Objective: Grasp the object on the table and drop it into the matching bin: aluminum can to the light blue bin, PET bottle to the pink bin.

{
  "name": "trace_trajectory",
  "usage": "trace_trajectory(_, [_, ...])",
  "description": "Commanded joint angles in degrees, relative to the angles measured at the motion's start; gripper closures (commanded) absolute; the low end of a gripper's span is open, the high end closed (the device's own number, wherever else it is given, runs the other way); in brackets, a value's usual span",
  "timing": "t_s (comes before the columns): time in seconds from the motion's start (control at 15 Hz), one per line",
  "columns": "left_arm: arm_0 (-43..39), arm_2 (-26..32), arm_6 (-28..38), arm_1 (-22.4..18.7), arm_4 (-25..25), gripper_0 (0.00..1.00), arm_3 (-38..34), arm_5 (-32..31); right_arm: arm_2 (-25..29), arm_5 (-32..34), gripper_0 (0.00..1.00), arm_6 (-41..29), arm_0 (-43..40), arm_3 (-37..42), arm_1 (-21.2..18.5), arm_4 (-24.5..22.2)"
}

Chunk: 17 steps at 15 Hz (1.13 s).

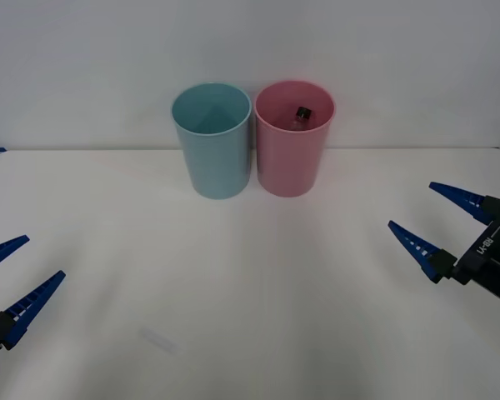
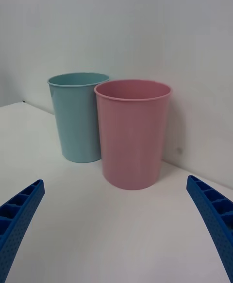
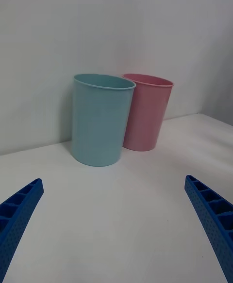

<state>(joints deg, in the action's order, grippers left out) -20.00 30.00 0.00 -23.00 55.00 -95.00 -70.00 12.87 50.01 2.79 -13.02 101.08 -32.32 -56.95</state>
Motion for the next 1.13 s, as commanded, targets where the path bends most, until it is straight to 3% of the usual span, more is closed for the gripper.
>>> trace_trajectory(0.07, [0.00, 0.00, 0.00, 0.00, 0.00, 0.00, 0.00, 0.00, 3.12, 4.57, 0.00, -0.77, -2.98, -0.01, 0.95, 0.00])
trace_trajectory(0.27, [0.00, 0.00, 0.00, 0.00, 0.00, 0.00, 0.00, 0.00, 6.02, 8.17, 0.00, -1.47, -7.11, -0.01, 1.12, 0.00])
trace_trajectory(0.6, [0.00, 0.00, 0.00, 0.00, 0.00, 0.00, 0.00, 0.00, 8.75, 8.70, 0.00, -2.44, -13.53, 3.33, 1.12, 0.97])
trace_trajectory(1.13, [0.00, 0.00, 0.00, 0.00, 0.00, 0.00, 0.00, 0.00, 9.45, 8.78, 0.00, -2.26, -15.90, 3.95, 1.12, 1.23])
